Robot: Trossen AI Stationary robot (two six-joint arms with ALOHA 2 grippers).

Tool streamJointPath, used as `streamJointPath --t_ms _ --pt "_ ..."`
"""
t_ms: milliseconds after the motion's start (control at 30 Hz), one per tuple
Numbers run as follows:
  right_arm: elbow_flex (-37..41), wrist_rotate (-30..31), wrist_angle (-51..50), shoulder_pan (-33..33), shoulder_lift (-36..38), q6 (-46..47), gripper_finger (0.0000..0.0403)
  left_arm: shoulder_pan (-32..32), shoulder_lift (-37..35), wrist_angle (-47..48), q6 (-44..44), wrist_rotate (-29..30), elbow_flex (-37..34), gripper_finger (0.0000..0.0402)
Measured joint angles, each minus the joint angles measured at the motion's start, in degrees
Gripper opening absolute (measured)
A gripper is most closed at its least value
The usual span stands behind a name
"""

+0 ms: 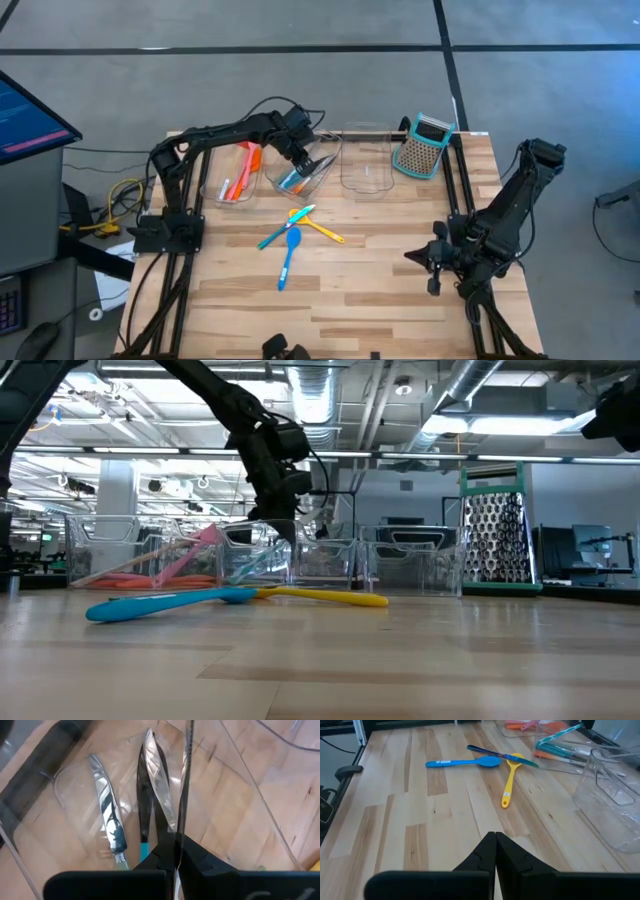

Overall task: Pick & Place Kitchen Items
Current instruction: Put the white patterned knife into the middle transparent bin, then adjust the transparent bins on the table

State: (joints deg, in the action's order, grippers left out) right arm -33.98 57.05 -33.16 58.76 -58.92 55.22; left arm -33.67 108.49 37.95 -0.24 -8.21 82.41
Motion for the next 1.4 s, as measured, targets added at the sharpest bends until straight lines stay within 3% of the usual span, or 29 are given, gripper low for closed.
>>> streamJointPath --t_ms 667,1167,1400 --pt "0.0 1.8 -0.7 0.0 0.0 -0.3 0.0000 -0.2 10.1 -8.1 0.0 0.4 0.1 0.0001" --pt "0.0 1.7 -0.7 0.0 0.0 0.2 0.0000 0.0 7.7 -13.2 -4.9 3.6 -0.1 0.0006" --pt "0.0 1.5 -0.6 0.0 0.0 0.4 0.0000 0.5 7.0 -13.3 -4.8 3.6 -0.1 0.0051"
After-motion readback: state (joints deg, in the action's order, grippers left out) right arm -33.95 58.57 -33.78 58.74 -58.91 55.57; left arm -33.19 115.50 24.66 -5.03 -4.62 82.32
